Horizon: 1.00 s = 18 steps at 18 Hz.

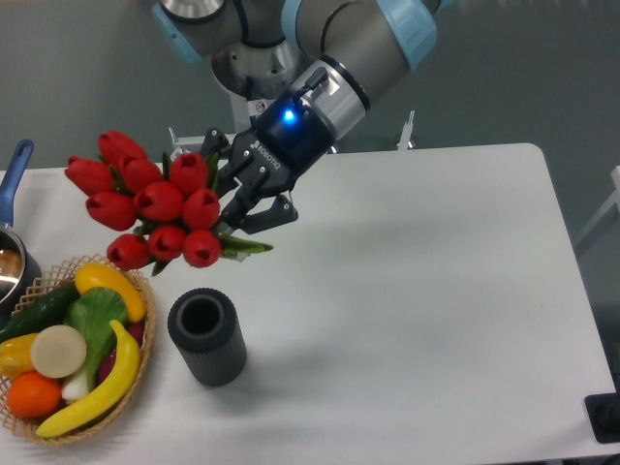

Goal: Insert the flowers into the vase
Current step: 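Carry the tulip bunch toward the dark grey vase, then lower the tulip stems into the vase opening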

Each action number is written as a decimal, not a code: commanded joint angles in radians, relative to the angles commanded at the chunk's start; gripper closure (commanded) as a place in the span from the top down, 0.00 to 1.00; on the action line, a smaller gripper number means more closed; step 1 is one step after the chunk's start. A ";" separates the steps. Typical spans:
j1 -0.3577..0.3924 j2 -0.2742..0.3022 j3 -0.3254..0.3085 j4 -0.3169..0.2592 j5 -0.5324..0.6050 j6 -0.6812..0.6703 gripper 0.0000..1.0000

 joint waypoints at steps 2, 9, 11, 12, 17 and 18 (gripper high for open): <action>-0.012 -0.029 0.012 0.009 0.000 0.002 0.33; -0.019 -0.106 0.028 0.048 -0.150 0.090 0.33; -0.019 -0.111 0.028 0.048 -0.152 0.094 0.33; -0.020 -0.111 0.028 0.048 -0.156 0.094 0.33; -0.026 -0.111 0.015 0.048 -0.164 0.097 0.33; -0.032 -0.112 0.015 0.048 -0.164 0.097 0.33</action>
